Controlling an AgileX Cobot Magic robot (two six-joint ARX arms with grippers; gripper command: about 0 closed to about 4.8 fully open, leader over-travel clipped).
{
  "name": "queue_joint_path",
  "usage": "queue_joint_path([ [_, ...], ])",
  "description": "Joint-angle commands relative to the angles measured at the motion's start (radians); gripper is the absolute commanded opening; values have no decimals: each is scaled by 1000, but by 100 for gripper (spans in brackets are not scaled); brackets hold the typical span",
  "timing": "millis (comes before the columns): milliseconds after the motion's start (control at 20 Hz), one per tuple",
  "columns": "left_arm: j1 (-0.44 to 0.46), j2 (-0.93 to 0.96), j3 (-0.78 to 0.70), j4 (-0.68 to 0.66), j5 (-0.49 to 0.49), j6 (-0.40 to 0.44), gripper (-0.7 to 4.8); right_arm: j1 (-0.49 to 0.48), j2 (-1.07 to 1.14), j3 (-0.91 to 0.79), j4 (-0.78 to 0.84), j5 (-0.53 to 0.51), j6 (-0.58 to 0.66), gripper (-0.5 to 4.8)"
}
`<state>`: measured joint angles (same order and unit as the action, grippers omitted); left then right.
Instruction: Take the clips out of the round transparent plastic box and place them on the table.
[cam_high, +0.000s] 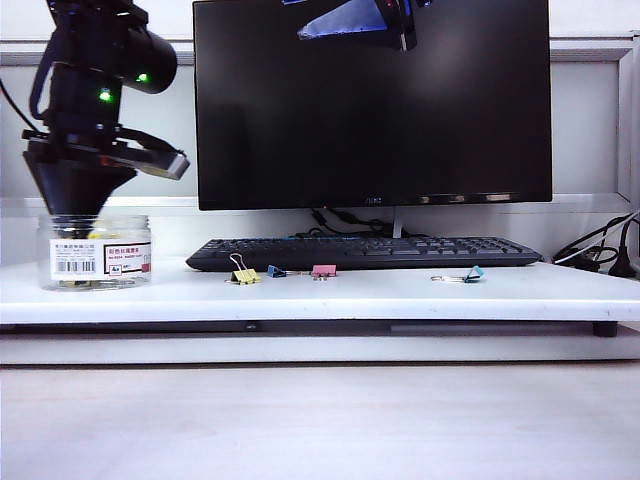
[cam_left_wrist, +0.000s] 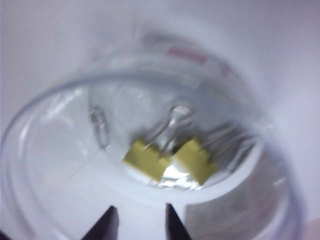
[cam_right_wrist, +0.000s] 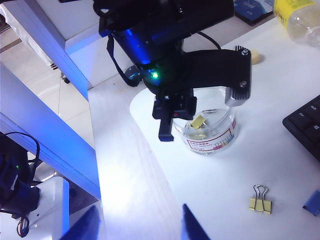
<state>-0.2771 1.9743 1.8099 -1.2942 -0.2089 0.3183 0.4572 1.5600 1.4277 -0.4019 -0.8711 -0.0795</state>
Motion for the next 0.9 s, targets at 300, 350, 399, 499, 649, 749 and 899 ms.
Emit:
queue_joint_path([
  [300,1,-5,3,9,29,161,133,1,-2,6,9,-5,-4,212],
  [350,1,-5,3,9,30,193,133,1,-2,6,8,-7,-4,212],
  [399,1,-5,3,9,29,205,133,1,-2,5,8,-7,-4,212],
  [499,3,-5,3,6,30,232,133,1,-2,5,8,-7,-4,212],
  [649,15,-5,3,-6,35,299,133,1,-2,5,7,-7,-4,212],
  [749,31,-5,3,-8,77,332,133,1,-2,5,3,-7,-4,212],
  [899,72,-5,3,-7,155,383,133,1,-2,5,2,-7,-9,212],
])
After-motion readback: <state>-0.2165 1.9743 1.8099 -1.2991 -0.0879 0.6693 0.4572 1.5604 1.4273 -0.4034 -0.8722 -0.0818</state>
